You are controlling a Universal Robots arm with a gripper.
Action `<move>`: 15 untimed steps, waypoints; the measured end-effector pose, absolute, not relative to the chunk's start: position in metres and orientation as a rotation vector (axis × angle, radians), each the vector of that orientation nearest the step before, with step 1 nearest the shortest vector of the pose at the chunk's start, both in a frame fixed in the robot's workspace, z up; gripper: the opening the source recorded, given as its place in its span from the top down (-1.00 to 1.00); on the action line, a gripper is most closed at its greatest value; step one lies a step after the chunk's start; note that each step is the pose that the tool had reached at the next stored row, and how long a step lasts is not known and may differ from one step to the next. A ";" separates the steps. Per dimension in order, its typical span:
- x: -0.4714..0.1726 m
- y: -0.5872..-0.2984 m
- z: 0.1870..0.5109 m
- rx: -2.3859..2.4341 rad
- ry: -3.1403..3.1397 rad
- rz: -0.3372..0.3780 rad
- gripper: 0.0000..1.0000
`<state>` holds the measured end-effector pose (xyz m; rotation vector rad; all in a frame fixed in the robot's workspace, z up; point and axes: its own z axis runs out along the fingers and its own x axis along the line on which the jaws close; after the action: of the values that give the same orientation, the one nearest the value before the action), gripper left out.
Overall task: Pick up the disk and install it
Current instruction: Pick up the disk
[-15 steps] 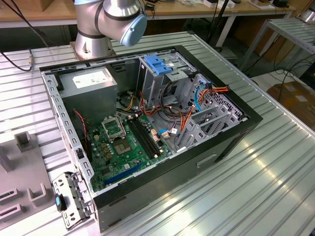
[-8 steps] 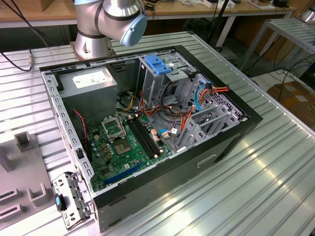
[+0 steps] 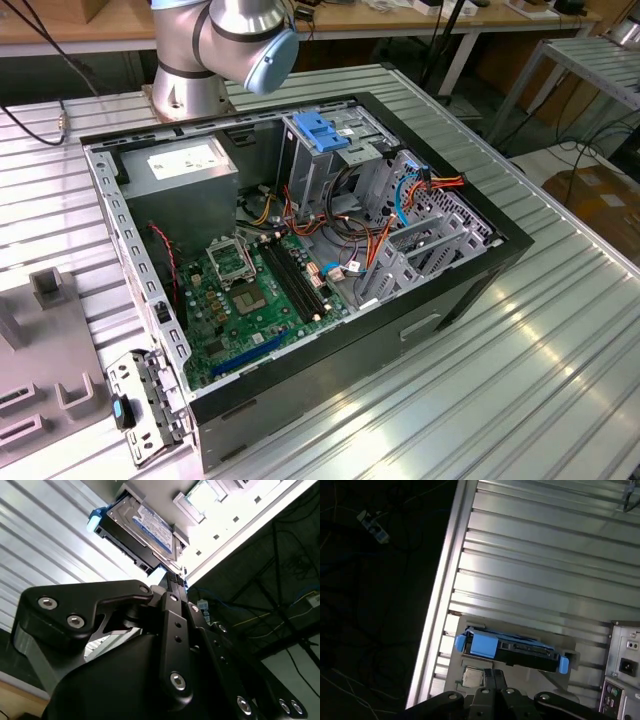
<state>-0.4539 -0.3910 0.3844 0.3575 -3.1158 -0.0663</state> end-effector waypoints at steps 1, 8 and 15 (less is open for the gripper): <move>-0.454 -0.391 0.384 0.377 -3.113 -0.066 0.79; -0.454 -0.391 0.384 0.571 -3.081 -0.066 0.79; -0.454 -0.391 0.384 0.737 -3.043 -0.065 0.79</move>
<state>-0.4538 -0.3913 0.3844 0.7374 -3.0429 -0.0647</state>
